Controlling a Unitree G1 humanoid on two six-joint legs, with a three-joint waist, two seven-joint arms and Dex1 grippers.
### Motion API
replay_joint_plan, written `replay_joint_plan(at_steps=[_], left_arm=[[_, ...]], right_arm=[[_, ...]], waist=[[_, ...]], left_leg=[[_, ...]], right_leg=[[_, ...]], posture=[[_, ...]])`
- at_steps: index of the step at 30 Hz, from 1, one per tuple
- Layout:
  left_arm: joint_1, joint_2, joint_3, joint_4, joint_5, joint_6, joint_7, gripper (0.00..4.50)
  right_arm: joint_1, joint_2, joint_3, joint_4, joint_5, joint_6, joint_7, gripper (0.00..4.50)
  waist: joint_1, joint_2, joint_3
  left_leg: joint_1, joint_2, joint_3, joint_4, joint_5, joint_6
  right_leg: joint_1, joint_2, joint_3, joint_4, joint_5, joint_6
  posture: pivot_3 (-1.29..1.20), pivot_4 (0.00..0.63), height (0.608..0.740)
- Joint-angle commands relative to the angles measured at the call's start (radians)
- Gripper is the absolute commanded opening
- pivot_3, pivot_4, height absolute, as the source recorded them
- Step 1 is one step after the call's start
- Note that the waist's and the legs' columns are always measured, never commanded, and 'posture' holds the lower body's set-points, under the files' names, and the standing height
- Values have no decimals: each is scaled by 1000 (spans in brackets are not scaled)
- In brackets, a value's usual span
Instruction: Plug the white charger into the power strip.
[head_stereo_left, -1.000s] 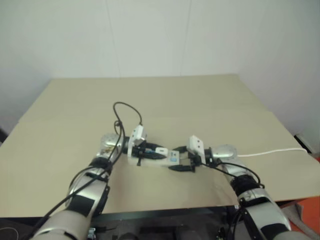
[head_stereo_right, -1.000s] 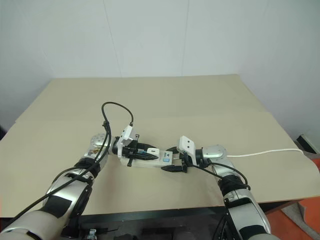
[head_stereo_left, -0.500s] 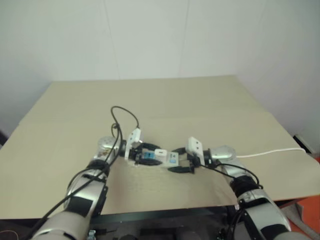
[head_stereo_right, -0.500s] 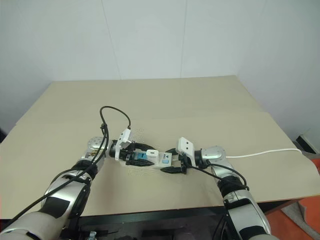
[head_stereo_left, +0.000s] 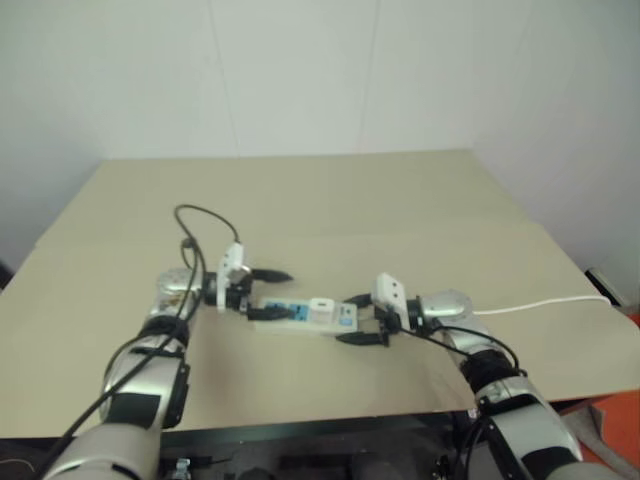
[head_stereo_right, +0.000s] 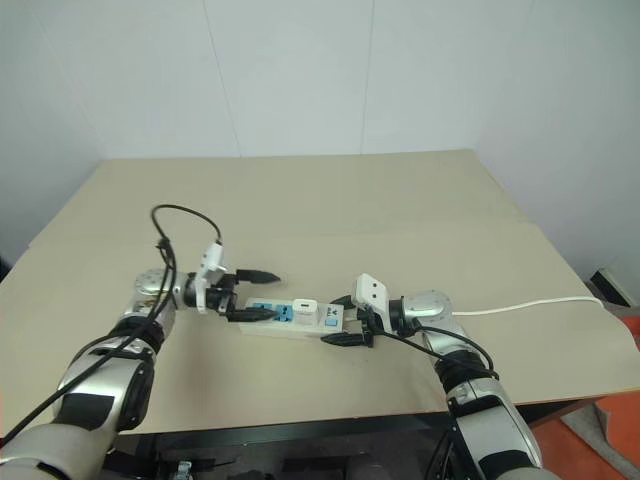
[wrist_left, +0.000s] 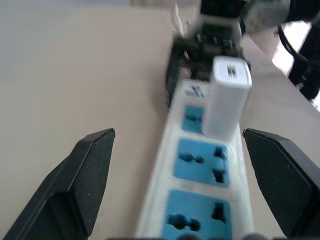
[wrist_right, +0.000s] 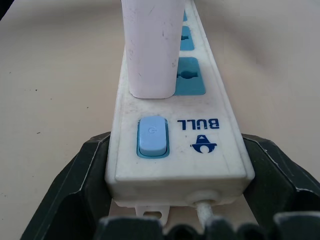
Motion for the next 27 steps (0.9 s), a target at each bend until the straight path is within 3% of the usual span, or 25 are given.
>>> replay_joint_plan(at_steps=[1,5,17,27], left_arm=[[39,65,32,-76,14,-20,44,4500],[134,98,37,-169,15,-10,70,4500],[556,223,177,-822,-199,289,170,4500],[598,329,199,-927,-215,350,191,4500]], right_arm=[[12,-25,16,23,-8,57,47,4386],[17,-51,8,-7,-3,42,60,4452],[157,-295,-99,-364,138,112,154,4452],[349,-472,-335,-528,213,127,16,4452]], waist=[[2,0,1],[8,2,3],[54,3,24],[57,2,27]], left_leg=[[0,0,0,0,0,0],[-1,0,0,-1,0,0],[-8,0,1,-1,0,0],[-8,0,3,-1,0,0]], right_leg=[[0,0,0,0,0,0],[-1,-1,0,-1,0,0],[-6,-3,-2,-3,2,-4],[-5,-4,-2,-8,1,-1]], posture=[[0,150,740],[0,150,740],[0,150,740],[0,150,740]])
